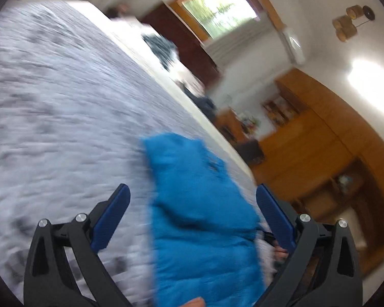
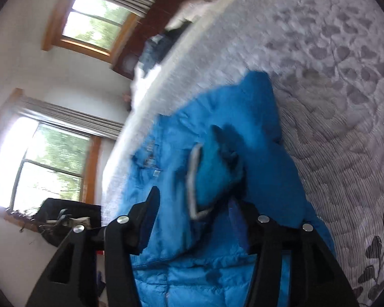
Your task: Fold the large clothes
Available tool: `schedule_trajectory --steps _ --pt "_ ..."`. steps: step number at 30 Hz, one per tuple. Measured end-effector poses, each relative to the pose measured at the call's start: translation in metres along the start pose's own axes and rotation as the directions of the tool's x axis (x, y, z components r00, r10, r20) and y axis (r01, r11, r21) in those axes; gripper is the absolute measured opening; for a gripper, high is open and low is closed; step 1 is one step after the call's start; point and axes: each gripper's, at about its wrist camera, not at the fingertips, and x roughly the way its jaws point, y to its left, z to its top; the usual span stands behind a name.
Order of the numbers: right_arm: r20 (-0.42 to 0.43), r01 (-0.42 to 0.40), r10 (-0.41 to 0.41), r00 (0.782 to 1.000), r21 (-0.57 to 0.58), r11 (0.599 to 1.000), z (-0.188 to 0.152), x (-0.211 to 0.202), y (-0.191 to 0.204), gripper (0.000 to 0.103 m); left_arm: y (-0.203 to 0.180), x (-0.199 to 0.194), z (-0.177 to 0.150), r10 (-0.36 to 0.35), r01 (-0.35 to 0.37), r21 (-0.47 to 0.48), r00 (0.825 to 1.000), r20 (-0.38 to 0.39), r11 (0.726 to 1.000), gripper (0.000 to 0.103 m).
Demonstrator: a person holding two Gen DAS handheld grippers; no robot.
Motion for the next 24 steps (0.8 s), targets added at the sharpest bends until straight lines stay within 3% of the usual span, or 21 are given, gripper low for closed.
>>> schedule_trajectory --steps 2,4,7,10,12,16,19,21,24 --pt "-0.035 -0.001 0.001 0.999 -0.001 1.000 0.006 0.009 0.001 0.026 -0.005 0.027 0.009 -0.038 0.037 -0.034 0.998 -0.047 0.999 0.098" --pt "0.002 0.012 -0.012 1.000 -0.053 0.998 0.010 0.006 0.007 0.020 -0.007 0.044 0.014 -0.063 0.059 -0.055 0.995 -0.077 0.997 0.098" --pt "0.109 0.061 -0.043 0.993 -0.170 0.984 0.003 -0.012 0.018 0.019 -0.019 0.073 0.016 -0.096 0.093 -0.033 0.986 -0.135 0.995 0.098" --pt "0.101 0.131 -0.113 0.988 -0.192 0.973 -0.002 -0.003 0.002 0.023 -0.020 0.104 0.012 -0.057 0.054 -0.022 0.980 -0.193 0.998 0.098" --pt "0.072 0.100 -0.088 0.994 -0.178 0.979 0.000 -0.004 -0.006 0.028 -0.020 0.122 0.008 -0.017 0.016 -0.008 0.972 -0.236 1.000 0.098" --pt "0.220 0.095 -0.042 0.975 -0.236 0.967 0.000 -0.048 0.011 0.035 -0.029 0.141 0.005 -0.008 0.028 0.062 0.957 -0.291 0.998 0.098" --pt "0.163 0.046 0.004 0.987 -0.303 0.952 0.001 -0.043 0.028 0.040 -0.025 0.161 0.008 0.048 -0.021 0.086 0.947 -0.318 0.996 0.098" --pt "0.097 0.054 -0.025 0.995 -0.317 0.947 0.001 -0.021 0.027 0.040 -0.011 0.170 0.005 0.076 -0.060 0.057 0.940 -0.334 0.997 0.098" --pt "0.042 0.122 -0.115 0.992 -0.270 0.955 0.007 0.009 0.005 0.026 0.003 0.172 0.003 0.081 -0.073 0.035 0.939 -0.335 0.997 0.098"
